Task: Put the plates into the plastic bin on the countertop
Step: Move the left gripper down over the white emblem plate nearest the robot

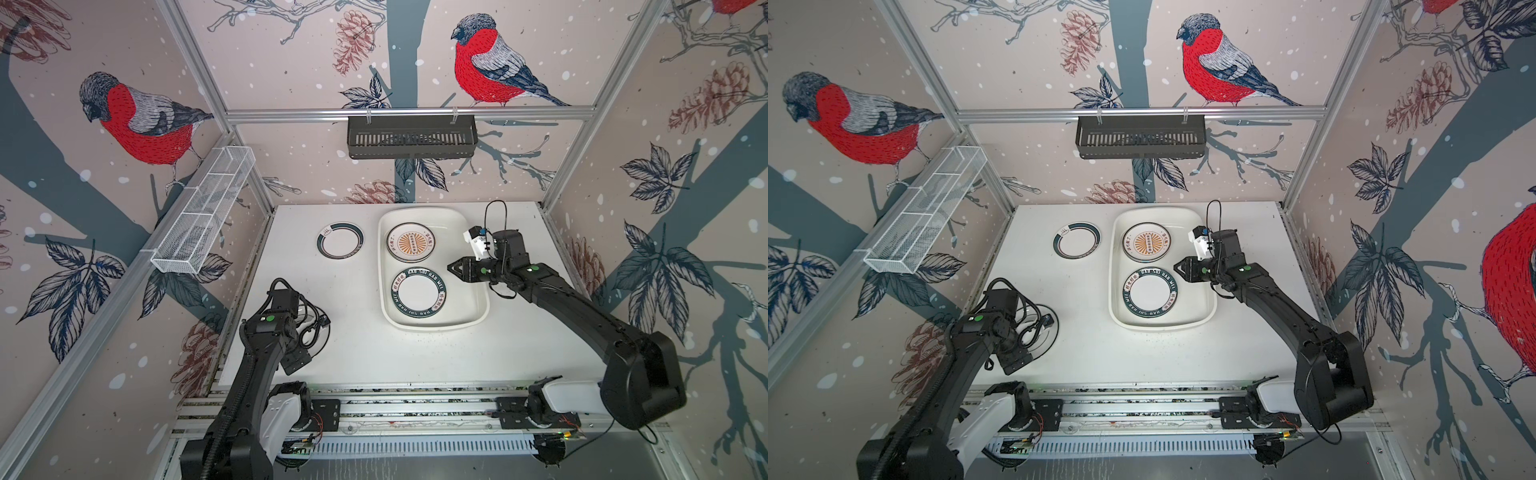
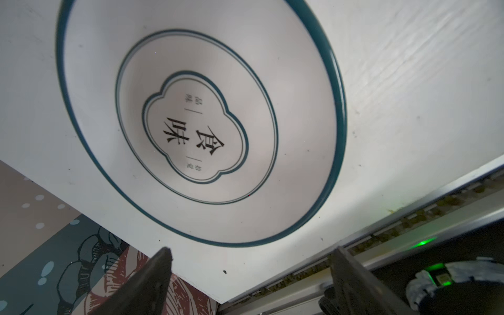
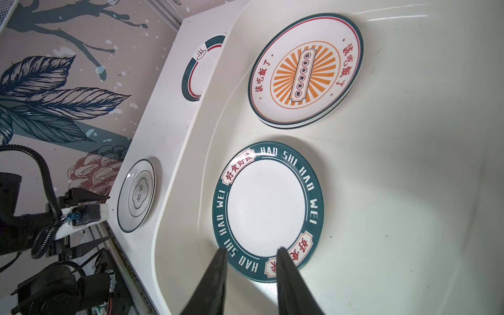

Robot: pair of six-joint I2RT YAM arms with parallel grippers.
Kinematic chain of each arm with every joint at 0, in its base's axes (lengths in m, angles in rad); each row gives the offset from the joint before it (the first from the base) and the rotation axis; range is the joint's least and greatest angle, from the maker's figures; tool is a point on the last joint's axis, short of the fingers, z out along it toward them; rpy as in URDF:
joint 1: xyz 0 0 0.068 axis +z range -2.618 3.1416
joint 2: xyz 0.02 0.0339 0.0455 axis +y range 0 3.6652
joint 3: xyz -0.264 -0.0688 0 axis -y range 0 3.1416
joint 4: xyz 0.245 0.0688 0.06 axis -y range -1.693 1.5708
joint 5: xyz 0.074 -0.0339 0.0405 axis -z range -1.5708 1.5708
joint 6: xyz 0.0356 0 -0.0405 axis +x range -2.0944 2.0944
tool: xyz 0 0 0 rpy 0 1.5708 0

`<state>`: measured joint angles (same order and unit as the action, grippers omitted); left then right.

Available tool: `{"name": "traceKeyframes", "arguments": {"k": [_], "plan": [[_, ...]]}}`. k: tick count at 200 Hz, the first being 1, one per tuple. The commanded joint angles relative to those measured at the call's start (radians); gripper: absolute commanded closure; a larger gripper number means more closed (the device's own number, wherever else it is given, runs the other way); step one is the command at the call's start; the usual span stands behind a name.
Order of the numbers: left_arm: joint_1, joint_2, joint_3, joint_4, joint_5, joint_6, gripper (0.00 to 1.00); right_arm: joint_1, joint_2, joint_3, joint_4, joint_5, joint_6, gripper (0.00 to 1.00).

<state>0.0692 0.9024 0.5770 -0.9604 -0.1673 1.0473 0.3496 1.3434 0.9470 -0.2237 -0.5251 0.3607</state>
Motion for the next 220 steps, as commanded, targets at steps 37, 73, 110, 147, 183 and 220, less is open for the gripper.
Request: {"name": "traceKeyframes", "arguments": {"k": [37, 73, 110, 147, 183, 220], "plan": [[0.002, 0.012, -0.055, 0.148, -0.008, 0.076, 0.09, -0.015, -0.012, 0.001, 0.026, -0.016, 0.002, 0.67], [0.002, 0.051, -0.079, 0.229, 0.007, 0.072, 0.09, -0.017, -0.018, 0.005, 0.026, -0.017, 0.006, 0.67], [0.0, 0.091, -0.082, 0.321, 0.046, 0.073, 0.09, -0.019, -0.018, 0.003, 0.024, -0.018, 0.01, 0.67], [-0.003, 0.129, -0.06, 0.376, 0.073, 0.051, 0.09, -0.02, -0.028, -0.001, 0.021, -0.013, 0.01, 0.67], [-0.012, 0.154, -0.025, 0.307, 0.08, 0.062, 0.09, -0.023, -0.03, -0.003, 0.02, -0.015, 0.011, 0.67], [-0.013, 0.122, 0.059, 0.14, 0.032, 0.126, 0.09, -0.033, -0.031, 0.004, 0.017, -0.013, 0.007, 0.67]]}}
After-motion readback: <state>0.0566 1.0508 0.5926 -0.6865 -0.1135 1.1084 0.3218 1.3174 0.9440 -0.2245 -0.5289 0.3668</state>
